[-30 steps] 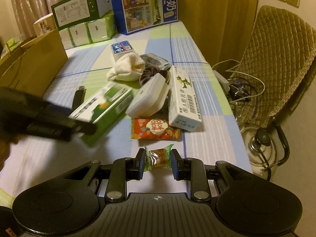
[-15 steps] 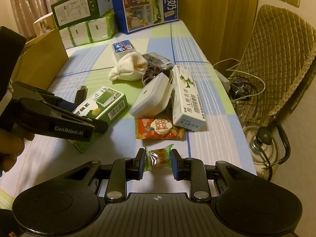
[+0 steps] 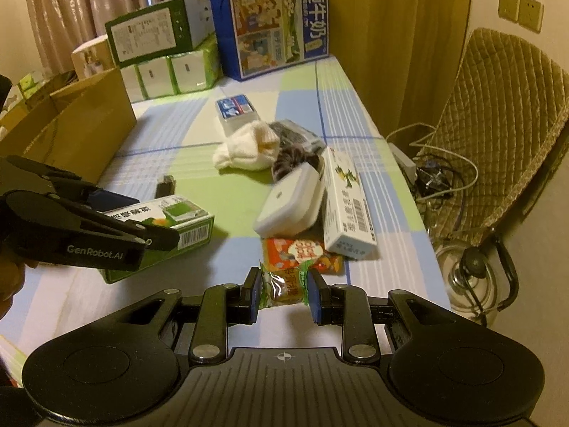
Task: Organize objects
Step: 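Carry both items over the cardboard box and open both grippers, then move both tools back toward the remaining items on the table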
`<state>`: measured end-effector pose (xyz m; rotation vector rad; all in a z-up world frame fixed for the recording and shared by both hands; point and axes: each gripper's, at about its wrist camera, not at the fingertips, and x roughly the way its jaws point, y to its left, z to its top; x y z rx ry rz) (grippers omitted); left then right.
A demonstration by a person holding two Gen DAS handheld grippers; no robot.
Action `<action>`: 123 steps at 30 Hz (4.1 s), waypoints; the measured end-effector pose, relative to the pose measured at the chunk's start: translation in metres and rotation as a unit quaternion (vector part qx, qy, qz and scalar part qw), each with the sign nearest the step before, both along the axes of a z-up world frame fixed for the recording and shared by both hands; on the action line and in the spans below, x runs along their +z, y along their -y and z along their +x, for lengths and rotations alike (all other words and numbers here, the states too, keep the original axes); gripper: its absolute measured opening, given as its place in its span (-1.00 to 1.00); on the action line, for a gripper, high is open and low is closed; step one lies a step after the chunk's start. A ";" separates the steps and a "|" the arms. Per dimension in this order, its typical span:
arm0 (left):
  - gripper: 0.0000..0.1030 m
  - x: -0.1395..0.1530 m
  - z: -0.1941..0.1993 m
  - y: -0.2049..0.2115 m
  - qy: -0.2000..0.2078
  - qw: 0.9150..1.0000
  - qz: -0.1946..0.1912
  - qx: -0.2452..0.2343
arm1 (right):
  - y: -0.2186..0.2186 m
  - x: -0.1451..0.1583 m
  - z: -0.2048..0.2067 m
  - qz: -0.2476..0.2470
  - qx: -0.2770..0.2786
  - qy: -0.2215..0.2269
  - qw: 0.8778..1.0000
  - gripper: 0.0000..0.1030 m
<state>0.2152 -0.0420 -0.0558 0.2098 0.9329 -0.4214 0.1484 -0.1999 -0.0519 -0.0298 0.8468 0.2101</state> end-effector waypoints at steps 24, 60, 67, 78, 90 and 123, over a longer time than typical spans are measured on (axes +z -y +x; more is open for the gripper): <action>-0.02 0.135 -0.033 -0.142 0.096 0.990 0.005 0.100 | -0.139 0.105 0.024 0.066 0.131 0.068 0.987 -0.53; 0.22 0.098 -0.042 -0.300 0.072 0.969 -0.024 0.233 | -0.257 0.077 0.065 0.111 0.180 0.036 0.977 0.04; 0.24 0.111 -0.066 -0.288 0.080 0.967 -0.028 0.241 | -0.229 0.096 0.034 0.106 0.168 0.054 0.978 0.15; 0.46 0.132 -0.104 -0.233 0.104 0.968 -0.039 0.225 | -0.163 0.110 -0.021 0.074 0.123 0.084 0.986 0.43; 0.84 0.135 -0.118 -0.138 0.110 0.977 -0.076 0.166 | -0.050 0.100 -0.070 0.039 0.013 0.084 0.996 0.91; 0.97 0.051 -0.076 -0.044 0.069 0.987 -0.040 0.142 | 0.040 0.045 -0.049 0.032 -0.071 0.049 0.996 0.95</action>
